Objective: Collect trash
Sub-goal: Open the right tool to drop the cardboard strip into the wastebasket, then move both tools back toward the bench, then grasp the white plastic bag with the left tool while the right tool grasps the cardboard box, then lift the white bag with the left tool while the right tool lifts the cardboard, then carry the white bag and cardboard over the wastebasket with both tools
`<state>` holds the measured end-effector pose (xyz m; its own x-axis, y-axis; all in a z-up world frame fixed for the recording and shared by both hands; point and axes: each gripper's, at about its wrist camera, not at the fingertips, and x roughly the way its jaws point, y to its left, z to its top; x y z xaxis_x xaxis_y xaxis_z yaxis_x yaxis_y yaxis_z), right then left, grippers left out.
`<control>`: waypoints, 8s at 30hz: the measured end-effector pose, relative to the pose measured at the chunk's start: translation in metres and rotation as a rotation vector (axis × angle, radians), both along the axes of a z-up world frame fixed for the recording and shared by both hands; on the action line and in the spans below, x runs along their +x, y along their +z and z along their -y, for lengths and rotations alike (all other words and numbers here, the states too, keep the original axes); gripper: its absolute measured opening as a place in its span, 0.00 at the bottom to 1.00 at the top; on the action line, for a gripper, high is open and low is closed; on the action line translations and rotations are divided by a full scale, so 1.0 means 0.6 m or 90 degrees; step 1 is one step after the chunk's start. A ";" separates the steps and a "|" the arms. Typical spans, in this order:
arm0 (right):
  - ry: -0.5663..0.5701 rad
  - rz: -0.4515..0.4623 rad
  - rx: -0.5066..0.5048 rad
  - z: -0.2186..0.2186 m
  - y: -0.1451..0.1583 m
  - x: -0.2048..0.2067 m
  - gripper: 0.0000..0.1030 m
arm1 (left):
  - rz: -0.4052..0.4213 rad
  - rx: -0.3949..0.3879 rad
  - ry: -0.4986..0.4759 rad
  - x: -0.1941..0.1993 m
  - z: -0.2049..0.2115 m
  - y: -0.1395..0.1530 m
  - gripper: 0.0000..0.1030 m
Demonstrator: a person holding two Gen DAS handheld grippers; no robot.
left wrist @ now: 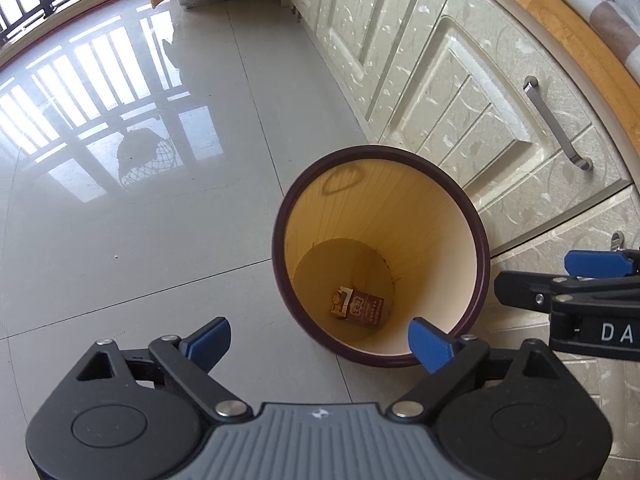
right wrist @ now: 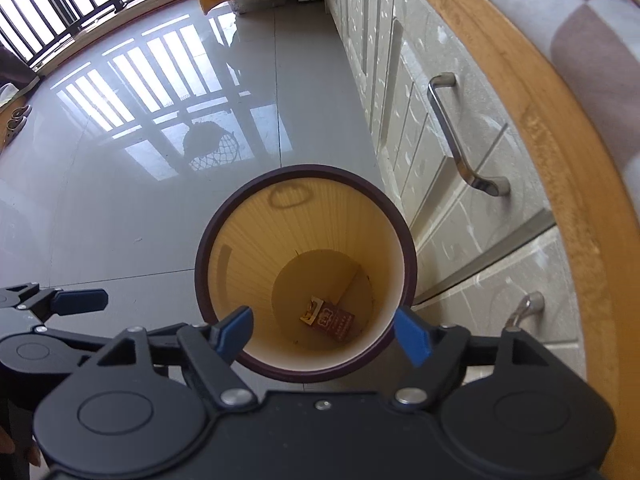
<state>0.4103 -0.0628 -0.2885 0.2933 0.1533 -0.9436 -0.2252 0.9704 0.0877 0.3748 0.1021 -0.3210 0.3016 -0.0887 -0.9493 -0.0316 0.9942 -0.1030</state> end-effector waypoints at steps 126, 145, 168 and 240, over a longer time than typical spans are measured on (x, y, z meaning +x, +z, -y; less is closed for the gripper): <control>-0.373 0.242 0.110 0.515 0.277 -0.269 0.26 | 0.289 -0.016 -0.349 -0.011 0.471 0.320 0.44; -0.317 0.326 0.084 0.514 0.317 -0.341 0.92 | 0.317 -0.064 -0.315 -0.126 0.421 0.356 0.44; -0.288 0.101 0.033 0.512 0.247 -0.144 1.00 | 0.306 -0.105 -0.273 -0.125 0.401 0.339 0.44; -0.025 0.049 0.043 0.008 -0.107 -0.010 0.61 | 0.109 -0.105 0.142 0.058 0.015 -0.057 0.44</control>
<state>0.4045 -0.0678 -0.3529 0.3710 0.2026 -0.9063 -0.1962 0.9710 0.1368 0.4095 0.0934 -0.3553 0.4846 -0.1508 -0.8616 -0.2157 0.9340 -0.2847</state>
